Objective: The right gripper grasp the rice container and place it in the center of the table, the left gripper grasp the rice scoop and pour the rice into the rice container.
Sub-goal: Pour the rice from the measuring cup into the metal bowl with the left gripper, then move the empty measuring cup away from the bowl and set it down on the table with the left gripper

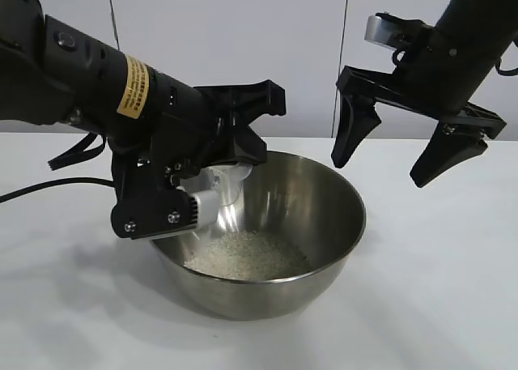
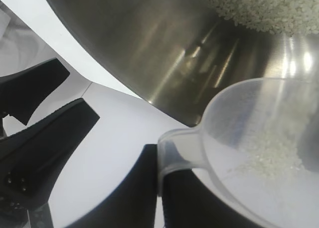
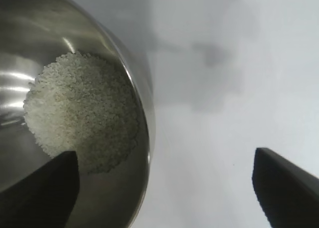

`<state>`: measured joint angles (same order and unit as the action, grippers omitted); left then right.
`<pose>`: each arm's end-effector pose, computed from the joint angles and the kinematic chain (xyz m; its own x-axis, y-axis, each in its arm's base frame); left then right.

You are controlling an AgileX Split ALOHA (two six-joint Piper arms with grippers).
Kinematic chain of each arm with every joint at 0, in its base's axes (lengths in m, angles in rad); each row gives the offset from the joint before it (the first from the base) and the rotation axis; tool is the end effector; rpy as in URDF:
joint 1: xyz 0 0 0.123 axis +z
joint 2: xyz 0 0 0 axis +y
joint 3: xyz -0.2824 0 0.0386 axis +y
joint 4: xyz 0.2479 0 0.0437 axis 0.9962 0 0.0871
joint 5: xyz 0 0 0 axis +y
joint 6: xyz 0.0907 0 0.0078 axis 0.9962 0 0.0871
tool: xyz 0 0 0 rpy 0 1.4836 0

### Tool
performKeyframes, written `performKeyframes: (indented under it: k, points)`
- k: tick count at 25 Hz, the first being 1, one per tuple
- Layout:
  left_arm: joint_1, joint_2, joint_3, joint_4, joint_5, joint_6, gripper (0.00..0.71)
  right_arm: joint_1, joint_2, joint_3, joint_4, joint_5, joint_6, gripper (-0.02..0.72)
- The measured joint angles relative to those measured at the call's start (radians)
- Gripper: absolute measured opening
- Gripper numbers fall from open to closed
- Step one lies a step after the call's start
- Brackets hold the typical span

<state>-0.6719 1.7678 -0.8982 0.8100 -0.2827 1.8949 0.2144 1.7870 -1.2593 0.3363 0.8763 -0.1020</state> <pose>0.2709 -0.2389 0.1819 0.7148 -0.0164 0.6991 -0.4748 -0.7453 0.4680 0.3458 0.0989 0.2189 -0.9642 -0.0933 -0.2481 -0.1624 0.9477 0.2747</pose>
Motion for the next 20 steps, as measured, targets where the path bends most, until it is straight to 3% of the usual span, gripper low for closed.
performKeyframes:
  k: [13, 20]
  points:
    - [0.0, 0.0, 0.0, 0.0, -0.003, -0.027, 0.008, 0.0, 0.0, 0.0, -0.001, 0.0, 0.0, 0.652]
    - [0.0, 0.0, 0.0, -0.097, -0.16, -0.409, 0.008, 0.0, 0.0, 0.0, -0.001, 0.001, 0.0, 0.652]
